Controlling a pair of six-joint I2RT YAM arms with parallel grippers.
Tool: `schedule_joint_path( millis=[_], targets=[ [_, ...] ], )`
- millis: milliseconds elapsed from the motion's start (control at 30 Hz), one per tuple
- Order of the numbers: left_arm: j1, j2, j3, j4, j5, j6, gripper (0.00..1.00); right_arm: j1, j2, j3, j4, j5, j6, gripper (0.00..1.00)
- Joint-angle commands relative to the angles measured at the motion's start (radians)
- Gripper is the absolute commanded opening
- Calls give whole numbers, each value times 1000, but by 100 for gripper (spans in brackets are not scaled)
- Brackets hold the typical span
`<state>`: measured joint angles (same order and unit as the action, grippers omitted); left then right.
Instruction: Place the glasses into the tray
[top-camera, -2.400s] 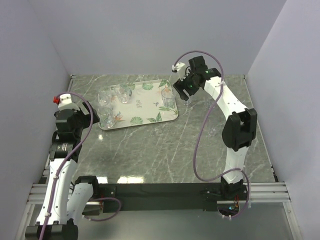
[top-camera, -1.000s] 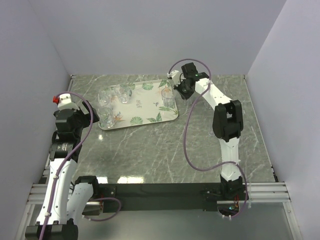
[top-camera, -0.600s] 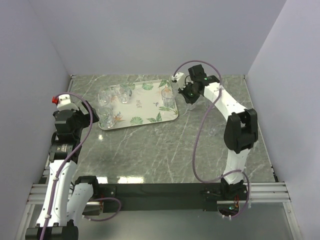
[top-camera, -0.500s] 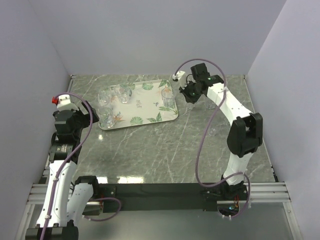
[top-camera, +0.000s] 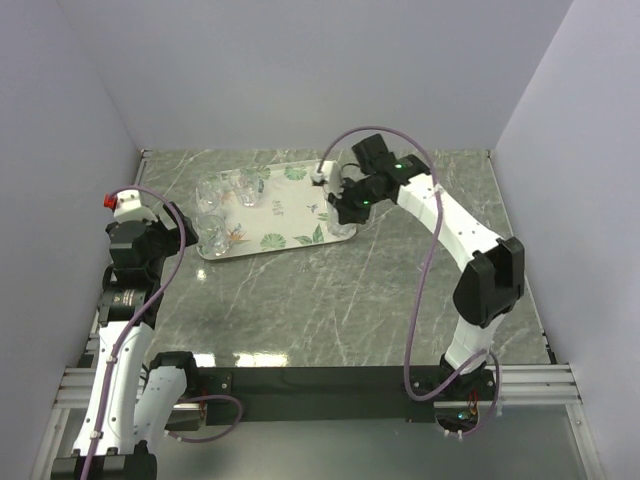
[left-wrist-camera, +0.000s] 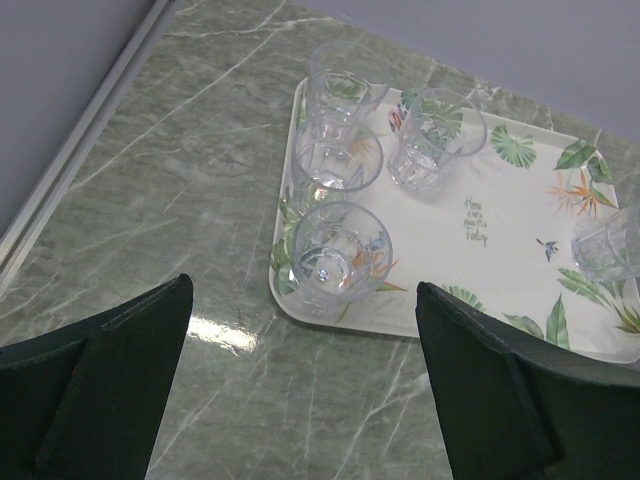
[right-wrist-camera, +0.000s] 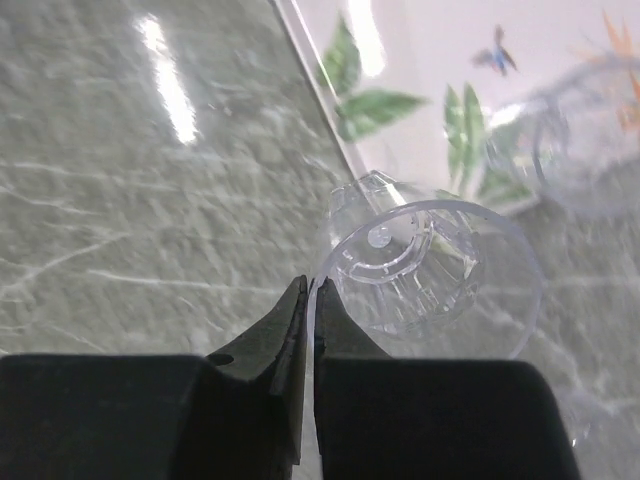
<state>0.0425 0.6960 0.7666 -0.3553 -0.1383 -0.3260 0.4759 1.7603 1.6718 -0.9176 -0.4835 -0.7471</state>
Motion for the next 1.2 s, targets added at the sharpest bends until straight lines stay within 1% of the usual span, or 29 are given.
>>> schedule_joint_path(
  millis=[0,67,133,167,200,267,300,333,367,500,533,667,800,1167],
  targets=[
    [0,-15,-4,41,-10,16,99,91,42,133,32,5,8,0],
    [0,-15,-4,39,-15,16,99,154,121,193,36,42,20,0],
    [0,-18,-4,39,-21,18,100,187,183,310,31,84,28,0],
    [0,-18,-4,39,-27,18,99,205,249,354,26,100,28,0],
    [-1,-21,-6,41,-32,18,99,229,284,444,14,112,28,0],
    [0,-26,-7,42,-47,18,99,254,382,534,3,152,14,0],
    [0,-30,-7,44,-50,19,99,276,408,596,12,163,9,0],
    [0,-35,-9,45,-52,19,99,283,432,615,26,178,-4,0],
    [0,-36,-10,45,-56,19,99,293,458,621,46,198,-14,0],
    [0,-50,-16,50,-76,21,99,339,478,550,259,258,-37,0],
    [0,-55,-15,52,-80,22,99,351,484,551,282,266,-34,0],
    [0,-66,-16,53,-92,22,99,371,576,650,304,281,-34,0],
    [0,-76,-20,53,-99,22,99,386,600,651,364,273,-32,0],
    [0,-108,-24,58,-119,22,99,428,671,651,384,286,-37,0]
  ],
)
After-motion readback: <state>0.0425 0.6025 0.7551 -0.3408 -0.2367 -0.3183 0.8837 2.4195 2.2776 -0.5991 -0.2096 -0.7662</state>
